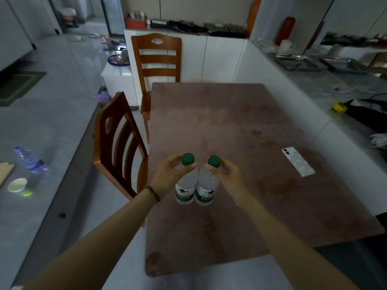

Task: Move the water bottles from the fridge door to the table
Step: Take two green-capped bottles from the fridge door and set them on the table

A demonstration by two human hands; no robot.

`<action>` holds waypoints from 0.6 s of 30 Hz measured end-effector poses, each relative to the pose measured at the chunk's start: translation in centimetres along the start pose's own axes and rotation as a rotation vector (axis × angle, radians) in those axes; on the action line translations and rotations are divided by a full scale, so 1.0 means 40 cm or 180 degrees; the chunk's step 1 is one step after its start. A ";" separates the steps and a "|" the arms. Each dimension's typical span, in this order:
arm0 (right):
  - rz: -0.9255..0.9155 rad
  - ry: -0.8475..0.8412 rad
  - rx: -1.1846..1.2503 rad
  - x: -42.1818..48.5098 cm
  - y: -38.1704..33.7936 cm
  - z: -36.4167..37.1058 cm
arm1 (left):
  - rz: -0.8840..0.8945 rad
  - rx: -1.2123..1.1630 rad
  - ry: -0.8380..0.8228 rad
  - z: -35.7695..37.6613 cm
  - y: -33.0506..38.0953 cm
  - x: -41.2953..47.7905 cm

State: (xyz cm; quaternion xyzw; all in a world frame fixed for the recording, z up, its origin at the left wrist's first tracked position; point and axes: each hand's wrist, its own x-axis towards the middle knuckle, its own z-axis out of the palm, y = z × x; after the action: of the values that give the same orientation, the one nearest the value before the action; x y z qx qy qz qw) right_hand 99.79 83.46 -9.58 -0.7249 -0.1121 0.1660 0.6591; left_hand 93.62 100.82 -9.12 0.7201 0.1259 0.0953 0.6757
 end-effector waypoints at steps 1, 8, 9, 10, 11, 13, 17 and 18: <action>-0.0011 -0.0058 -0.0030 0.002 0.003 -0.003 | -0.0008 0.0054 0.0006 0.001 -0.001 0.001; 0.0195 -0.0596 -0.0285 -0.005 0.079 -0.024 | -0.0200 0.1112 -0.0631 -0.015 -0.115 -0.005; 0.0223 -0.0649 -0.0355 -0.007 0.098 -0.021 | -0.0343 0.1127 -0.0642 -0.016 -0.141 -0.014; 0.0234 -0.0674 -0.0438 -0.011 0.115 -0.017 | -0.0461 0.1123 -0.0616 -0.015 -0.165 -0.021; 0.0240 -0.0662 -0.0525 -0.012 0.132 -0.014 | -0.0536 0.1124 -0.0565 -0.010 -0.181 -0.026; 0.0250 -0.0586 -0.0666 -0.007 0.161 -0.011 | -0.0564 0.1174 -0.0454 0.001 -0.195 -0.026; 0.0263 -0.0535 -0.0789 0.000 0.174 -0.013 | -0.0549 0.1282 -0.0368 0.008 -0.195 -0.026; 0.0268 -0.0552 -0.0786 0.000 0.174 -0.014 | -0.0543 0.1302 -0.0357 0.008 -0.197 -0.030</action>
State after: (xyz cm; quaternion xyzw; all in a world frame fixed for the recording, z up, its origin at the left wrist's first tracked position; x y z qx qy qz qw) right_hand 99.61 82.22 -16.45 -0.7874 -0.1577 0.2404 0.5453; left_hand 92.19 100.58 -16.94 0.8330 0.1652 -0.0299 0.5273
